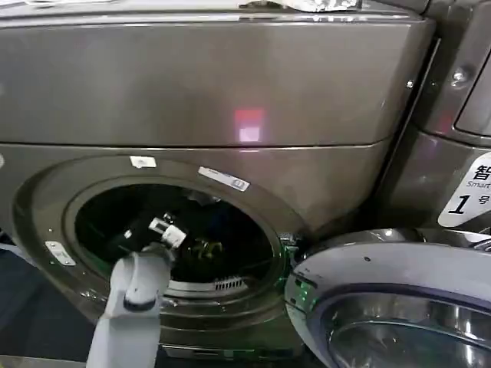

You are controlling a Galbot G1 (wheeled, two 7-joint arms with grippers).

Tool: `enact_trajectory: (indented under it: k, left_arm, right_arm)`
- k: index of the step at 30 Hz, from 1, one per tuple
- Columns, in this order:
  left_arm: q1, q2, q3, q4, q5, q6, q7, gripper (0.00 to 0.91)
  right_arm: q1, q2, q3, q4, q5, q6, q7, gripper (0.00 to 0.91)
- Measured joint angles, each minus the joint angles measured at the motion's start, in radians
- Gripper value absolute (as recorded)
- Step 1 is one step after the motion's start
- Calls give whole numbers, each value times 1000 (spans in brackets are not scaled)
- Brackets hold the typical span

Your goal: Grasp the clothes from the dryer.

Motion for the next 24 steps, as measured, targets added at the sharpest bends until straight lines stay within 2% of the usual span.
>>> enact_trajectory:
  k: [4, 9, 24]
  left_arm:
    - [-28, 4, 19, 40, 38, -67, 28, 907]
    - [-50, 11, 38, 85, 55, -108, 49, 907]
    - [-55, 20, 71, 203, 0, -129, 71, 907]
  right_arm:
    - [8, 1, -10, 0, -1, 4, 0, 907]
    - [9, 1, -17, 4, -2, 6, 0, 907]
    - [13, 1, -32, 9, -3, 9, -3, 907]
